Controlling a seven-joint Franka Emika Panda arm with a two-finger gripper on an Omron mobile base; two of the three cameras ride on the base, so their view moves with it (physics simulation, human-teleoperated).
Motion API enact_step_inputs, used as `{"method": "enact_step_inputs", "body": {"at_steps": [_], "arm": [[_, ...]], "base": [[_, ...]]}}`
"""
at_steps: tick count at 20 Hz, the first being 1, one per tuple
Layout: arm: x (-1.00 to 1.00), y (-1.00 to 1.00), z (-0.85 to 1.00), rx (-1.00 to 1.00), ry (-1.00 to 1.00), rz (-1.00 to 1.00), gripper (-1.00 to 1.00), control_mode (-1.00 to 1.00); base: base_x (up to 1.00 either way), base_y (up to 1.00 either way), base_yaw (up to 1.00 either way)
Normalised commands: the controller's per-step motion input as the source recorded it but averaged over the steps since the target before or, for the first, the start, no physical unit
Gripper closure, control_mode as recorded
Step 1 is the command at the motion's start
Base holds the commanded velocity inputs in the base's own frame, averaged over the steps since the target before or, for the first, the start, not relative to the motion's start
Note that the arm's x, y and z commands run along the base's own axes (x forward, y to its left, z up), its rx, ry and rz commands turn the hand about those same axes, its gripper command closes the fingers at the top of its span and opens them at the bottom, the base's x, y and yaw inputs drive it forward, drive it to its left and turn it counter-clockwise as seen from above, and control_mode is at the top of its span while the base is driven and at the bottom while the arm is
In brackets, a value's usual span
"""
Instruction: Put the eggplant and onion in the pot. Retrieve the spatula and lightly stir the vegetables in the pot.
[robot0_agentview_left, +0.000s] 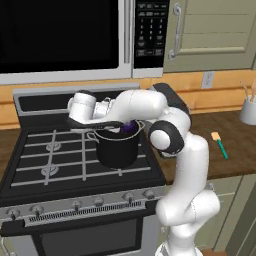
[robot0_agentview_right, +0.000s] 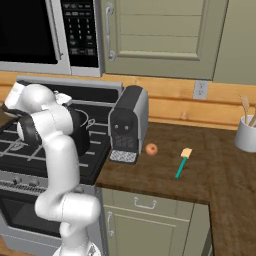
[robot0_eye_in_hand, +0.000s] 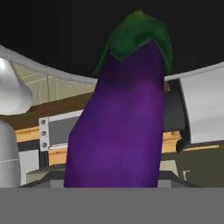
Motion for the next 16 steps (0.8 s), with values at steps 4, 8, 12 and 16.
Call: {"method": "enact_step_inputs", "body": {"at_steps": [4, 8, 12, 16], "arm": [[0.32, 0.00, -0.45, -0.05, 0.00, 0.00, -1.00, -1.00], [0.14, 0.00, -0.05, 0.00, 0.00, 0.00, -1.00, -1.00], [-0.01, 0.00, 0.17, 0.00, -0.01, 0.00, -1.00, -1.00], [-0.21, 0.00, 0.28, 0.00, -0.05, 0.01, -1.00, -1.00]], "base": [[0.00, 0.00, 0.00], [0.00, 0.00, 0.00], [0.00, 0.00, 0.00], [0.00, 0.00, 0.00]]}}
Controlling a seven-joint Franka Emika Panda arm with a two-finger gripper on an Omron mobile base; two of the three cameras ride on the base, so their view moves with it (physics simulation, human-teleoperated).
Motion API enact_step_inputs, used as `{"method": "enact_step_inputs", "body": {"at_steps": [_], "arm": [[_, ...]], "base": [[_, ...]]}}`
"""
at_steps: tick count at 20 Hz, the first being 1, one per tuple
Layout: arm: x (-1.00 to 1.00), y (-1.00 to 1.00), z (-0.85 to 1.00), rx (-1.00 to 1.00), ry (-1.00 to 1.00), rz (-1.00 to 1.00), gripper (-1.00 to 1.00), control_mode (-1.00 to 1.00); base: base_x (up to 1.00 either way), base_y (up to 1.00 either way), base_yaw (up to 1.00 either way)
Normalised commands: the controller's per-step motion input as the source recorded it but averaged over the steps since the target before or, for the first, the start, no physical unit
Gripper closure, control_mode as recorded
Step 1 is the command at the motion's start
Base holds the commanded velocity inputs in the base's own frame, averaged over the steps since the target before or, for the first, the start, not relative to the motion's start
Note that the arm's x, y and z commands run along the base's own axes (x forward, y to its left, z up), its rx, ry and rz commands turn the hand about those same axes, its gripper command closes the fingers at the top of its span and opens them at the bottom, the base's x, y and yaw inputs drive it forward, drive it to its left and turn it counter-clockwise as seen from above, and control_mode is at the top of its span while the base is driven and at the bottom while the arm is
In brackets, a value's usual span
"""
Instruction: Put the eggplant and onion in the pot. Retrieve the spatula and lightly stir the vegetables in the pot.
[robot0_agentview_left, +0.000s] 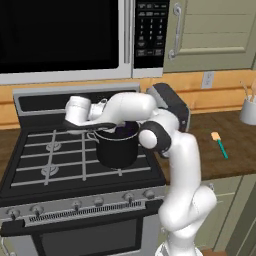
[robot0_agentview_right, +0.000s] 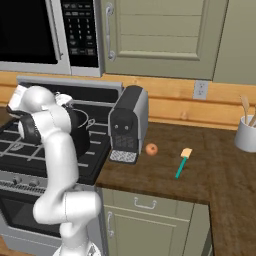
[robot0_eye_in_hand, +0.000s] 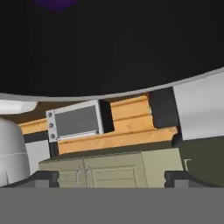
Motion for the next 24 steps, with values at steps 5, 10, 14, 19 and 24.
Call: {"method": "enact_step_inputs", "body": {"at_steps": [5, 10, 14, 19, 24], "arm": [[-0.93, -0.16, 0.36, 0.01, -0.18, 0.04, -1.00, -1.00], [-1.00, -0.48, 0.11, 0.11, -0.22, 0.02, -1.00, -1.00], [-1.00, -0.76, 0.01, 0.22, -0.30, 0.01, -1.00, -1.00], [-1.00, -0.98, 0.00, 0.21, -0.30, 0.00, -1.00, -1.00], [-0.41, -1.00, 0.01, 0.21, -0.30, 0.00, -1.00, -1.00]], "base": [[0.00, 0.00, 0.00], [0.00, 0.00, 0.00], [0.00, 0.00, 0.00], [0.00, 0.00, 0.00], [0.00, 0.00, 0.00]]}}
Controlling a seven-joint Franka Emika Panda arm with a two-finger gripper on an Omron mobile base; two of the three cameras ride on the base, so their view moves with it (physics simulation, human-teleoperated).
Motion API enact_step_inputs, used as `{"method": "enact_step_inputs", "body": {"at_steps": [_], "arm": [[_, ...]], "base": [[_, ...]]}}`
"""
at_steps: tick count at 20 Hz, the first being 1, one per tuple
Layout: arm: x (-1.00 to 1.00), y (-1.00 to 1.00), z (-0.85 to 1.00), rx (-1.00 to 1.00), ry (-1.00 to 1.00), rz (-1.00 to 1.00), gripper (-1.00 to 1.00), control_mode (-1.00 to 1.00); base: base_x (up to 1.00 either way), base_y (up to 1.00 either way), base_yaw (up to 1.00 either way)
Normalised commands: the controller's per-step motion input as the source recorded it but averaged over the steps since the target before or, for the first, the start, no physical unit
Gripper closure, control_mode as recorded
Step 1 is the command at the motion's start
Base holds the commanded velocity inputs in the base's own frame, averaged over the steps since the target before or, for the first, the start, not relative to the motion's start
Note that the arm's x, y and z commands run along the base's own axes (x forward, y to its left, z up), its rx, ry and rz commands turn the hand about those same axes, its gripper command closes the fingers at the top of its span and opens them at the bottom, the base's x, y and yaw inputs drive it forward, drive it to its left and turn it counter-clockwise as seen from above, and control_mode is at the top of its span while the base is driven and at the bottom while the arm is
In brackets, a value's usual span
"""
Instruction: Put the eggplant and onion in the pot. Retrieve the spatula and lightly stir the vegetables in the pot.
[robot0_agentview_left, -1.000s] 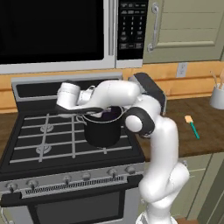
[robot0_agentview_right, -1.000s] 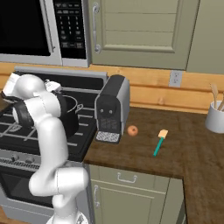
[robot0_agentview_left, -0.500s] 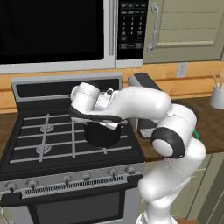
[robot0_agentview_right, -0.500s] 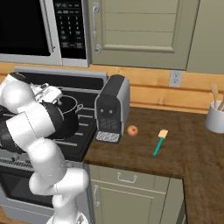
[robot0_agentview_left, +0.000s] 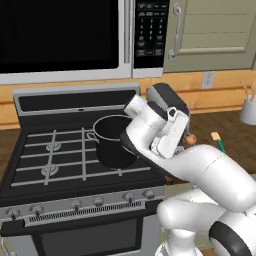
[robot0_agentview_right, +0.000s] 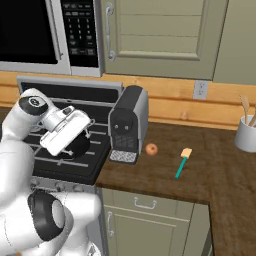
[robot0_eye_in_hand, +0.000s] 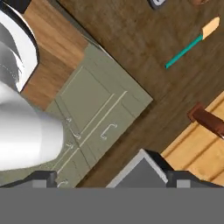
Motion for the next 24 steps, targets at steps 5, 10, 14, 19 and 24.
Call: {"method": "enact_step_inputs", "body": {"at_steps": [5, 10, 14, 19, 24], "arm": [[0.05, -1.00, 0.00, 0.28, -0.21, 0.00, -1.00, -1.00], [0.34, -1.00, 0.01, 0.42, -0.07, 0.00, -1.00, -1.00], [0.89, -1.00, -0.02, 0.54, 0.00, 0.00, -1.00, -1.00], [0.99, -1.00, -0.13, 0.54, 0.08, 0.00, -1.00, -1.00], [0.83, -0.48, -0.28, 0.46, -0.03, 0.28, -1.00, -1.00]], "base": [[0.00, 0.00, 0.00], [0.00, 0.00, 0.00], [0.00, 0.00, 0.00], [0.00, 0.00, 0.00], [0.00, 0.00, 0.00]]}}
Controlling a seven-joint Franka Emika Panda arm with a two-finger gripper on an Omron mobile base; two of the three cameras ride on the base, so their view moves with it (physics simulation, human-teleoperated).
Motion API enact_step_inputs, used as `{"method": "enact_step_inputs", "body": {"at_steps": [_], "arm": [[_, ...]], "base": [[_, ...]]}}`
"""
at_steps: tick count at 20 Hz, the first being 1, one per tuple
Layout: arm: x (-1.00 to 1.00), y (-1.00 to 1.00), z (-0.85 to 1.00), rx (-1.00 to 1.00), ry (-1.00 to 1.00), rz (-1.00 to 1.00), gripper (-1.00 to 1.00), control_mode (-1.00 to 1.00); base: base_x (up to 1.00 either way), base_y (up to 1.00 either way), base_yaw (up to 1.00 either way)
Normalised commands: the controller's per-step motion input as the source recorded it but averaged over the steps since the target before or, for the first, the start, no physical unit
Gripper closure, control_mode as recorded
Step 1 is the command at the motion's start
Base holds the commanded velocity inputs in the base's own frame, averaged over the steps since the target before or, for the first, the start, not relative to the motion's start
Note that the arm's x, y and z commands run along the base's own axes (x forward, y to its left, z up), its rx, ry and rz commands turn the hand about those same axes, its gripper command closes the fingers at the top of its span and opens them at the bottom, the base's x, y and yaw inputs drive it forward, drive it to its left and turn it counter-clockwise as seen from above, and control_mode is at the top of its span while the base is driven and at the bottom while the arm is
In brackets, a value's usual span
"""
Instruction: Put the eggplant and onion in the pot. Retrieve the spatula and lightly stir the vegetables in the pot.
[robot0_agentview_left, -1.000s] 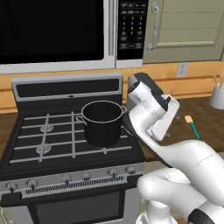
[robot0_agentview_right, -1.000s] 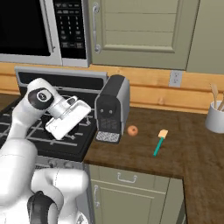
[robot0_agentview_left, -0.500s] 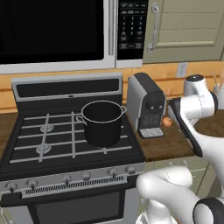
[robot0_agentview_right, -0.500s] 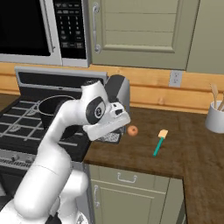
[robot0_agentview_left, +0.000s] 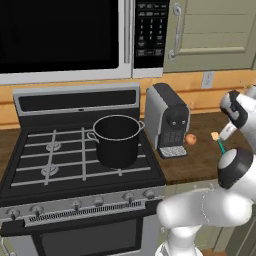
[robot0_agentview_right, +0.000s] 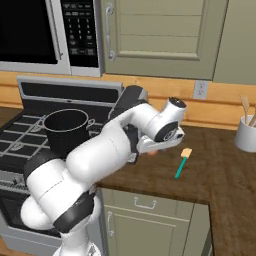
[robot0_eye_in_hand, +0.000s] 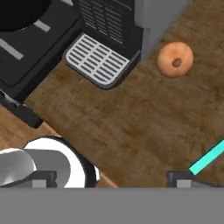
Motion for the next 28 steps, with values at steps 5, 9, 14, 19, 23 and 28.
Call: {"method": "enact_step_inputs", "body": {"at_steps": [5, 9, 14, 19, 23, 28], "arm": [[0.72, 0.00, -0.50, 0.26, -0.15, 0.49, -1.00, -1.00], [0.45, 0.00, -0.56, 0.10, -0.13, 0.50, -1.00, -1.00], [0.28, 0.01, -0.32, 0.00, -0.25, 0.25, -1.00, -1.00], [0.21, 0.18, -0.26, 0.00, -0.24, 0.02, -1.00, -1.00], [0.29, 0.56, -0.28, 0.00, -0.20, 0.00, -1.00, -1.00], [0.56, 0.37, -0.14, 0.00, -0.10, 0.00, -1.00, -1.00]], "base": [[0.00, 0.00, 0.00], [0.00, 0.00, 0.00], [0.00, 0.00, 0.00], [0.00, 0.00, 0.00], [0.00, 0.00, 0.00], [0.00, 0.00, 0.00]]}}
